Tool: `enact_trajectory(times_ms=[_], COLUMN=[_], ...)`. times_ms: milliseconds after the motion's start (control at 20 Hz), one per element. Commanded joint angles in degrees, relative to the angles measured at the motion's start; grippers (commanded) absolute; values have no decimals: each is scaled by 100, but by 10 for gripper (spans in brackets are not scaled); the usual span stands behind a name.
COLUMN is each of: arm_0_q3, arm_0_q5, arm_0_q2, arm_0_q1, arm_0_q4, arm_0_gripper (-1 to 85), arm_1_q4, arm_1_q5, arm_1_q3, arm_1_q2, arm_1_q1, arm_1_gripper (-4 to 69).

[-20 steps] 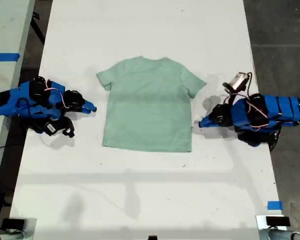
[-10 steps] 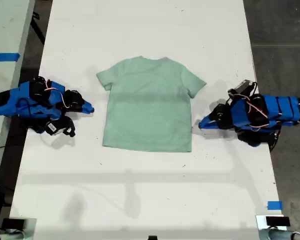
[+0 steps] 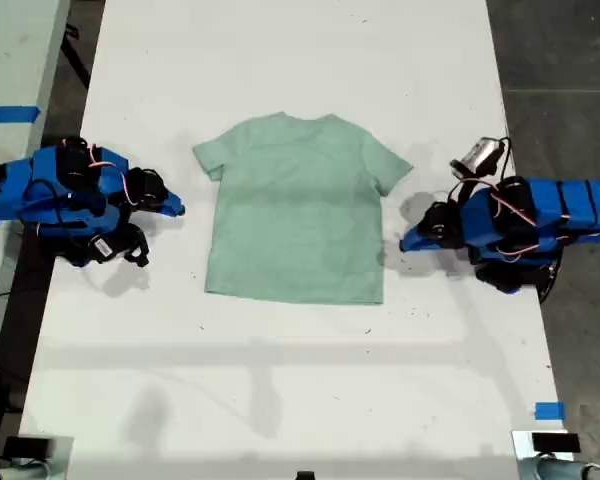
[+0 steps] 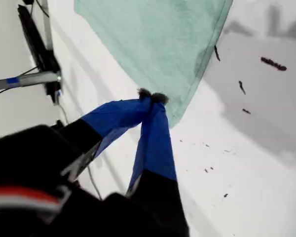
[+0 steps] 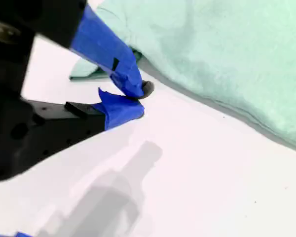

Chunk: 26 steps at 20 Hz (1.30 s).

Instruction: Fold tshirt

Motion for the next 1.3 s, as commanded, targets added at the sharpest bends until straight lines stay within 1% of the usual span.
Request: enact_trajectory(times_ms=[0, 200, 350, 500, 600, 650, 700, 750, 850, 950, 1050, 1250], arm_0_q3=[-2250, -4245, -5511, -6372, -6601, -6601, -6574, -6530, -6425, -6381, -6354, -6284], arm_0_q5=[923, 2153, 2760, 3094, 3182, 3190, 3217, 3252, 3296, 3305, 3313, 3322], arm_0_q2=[-1951, -3226, -4157, -4878, -5186, -5247, -5300, -5335, -5335, -5335, -5335, -5405], arm_0_q1=[-642, -1890, -2575, -2971, -3041, -3023, -2979, -2927, -2892, -2909, -2918, -2909], arm_0_q4=[202, 1116, 1749, 1934, 1925, 1898, 1872, 1837, 1767, 1723, 1661, 1538], arm_0_gripper=[1, 1, 1, 1, 1, 1, 1, 3, 66, 85, 87, 89], arm_1_q4=[510, 1380, 1925, 2101, 2118, 2118, 2118, 2057, 1793, 1371, 729, -527], arm_1_q5=[-1204, -2681, -3586, -4280, -4649, -4816, -4966, -5115, -5405, -5695, -5880, -5977], arm_1_q3=[-1898, -3832, -5159, -6021, -6337, -6346, -6302, -6179, -5810, -5247, -4553, -3788], arm_1_q2=[-1380, -2681, -3683, -4386, -4729, -4869, -4983, -5045, -5071, -5168, -5388, -6258], arm_1_q1=[861, 2312, 3278, 4122, 4447, 4570, 4658, 4772, 5045, 5370, 5590, 5713], arm_1_gripper=[-10, -11, -11, -11, -12, 6, 166, 280, 373, 375, 375, 374])
